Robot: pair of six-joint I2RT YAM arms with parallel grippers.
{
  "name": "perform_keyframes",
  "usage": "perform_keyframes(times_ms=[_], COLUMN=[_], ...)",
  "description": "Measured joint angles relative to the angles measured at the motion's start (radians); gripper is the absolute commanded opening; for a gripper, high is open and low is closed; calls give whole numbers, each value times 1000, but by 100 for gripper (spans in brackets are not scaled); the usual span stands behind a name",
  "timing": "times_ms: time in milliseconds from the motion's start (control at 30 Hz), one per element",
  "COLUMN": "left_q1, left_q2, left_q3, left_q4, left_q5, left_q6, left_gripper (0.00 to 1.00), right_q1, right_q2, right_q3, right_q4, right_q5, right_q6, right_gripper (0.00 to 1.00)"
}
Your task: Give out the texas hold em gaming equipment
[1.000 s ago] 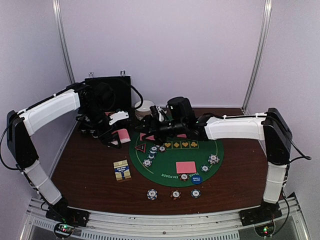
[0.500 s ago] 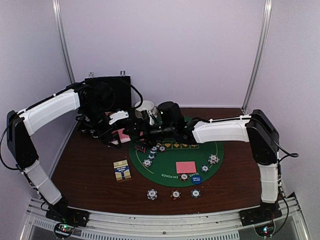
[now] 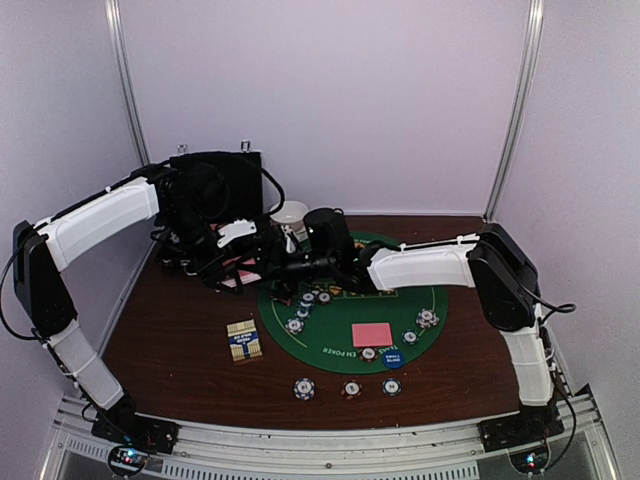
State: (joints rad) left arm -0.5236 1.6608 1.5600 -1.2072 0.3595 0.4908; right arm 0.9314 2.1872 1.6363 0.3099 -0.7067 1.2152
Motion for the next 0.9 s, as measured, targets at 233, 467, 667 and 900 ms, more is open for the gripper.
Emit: perform_keyframes(times_ms=[233, 467, 667, 900], left_q1=[0, 0, 0, -2], left_q2=[0, 0, 0, 0], left_q3=[0, 0, 0, 0], left_q4=[2, 0, 0, -16], left_q5=[4, 3, 2, -2], left_q6=[0, 0, 0, 0], left_gripper=[0, 0, 0, 0], right_q1=[1, 2, -8, -27], right_q2=[26, 53, 55, 9], right_q3=[29, 35, 12, -66], right_q4=[27, 66, 119, 151], right_q5=[-23, -38, -38, -37], right_q6=[32, 58, 76, 58], right_gripper=[78, 73, 66, 63])
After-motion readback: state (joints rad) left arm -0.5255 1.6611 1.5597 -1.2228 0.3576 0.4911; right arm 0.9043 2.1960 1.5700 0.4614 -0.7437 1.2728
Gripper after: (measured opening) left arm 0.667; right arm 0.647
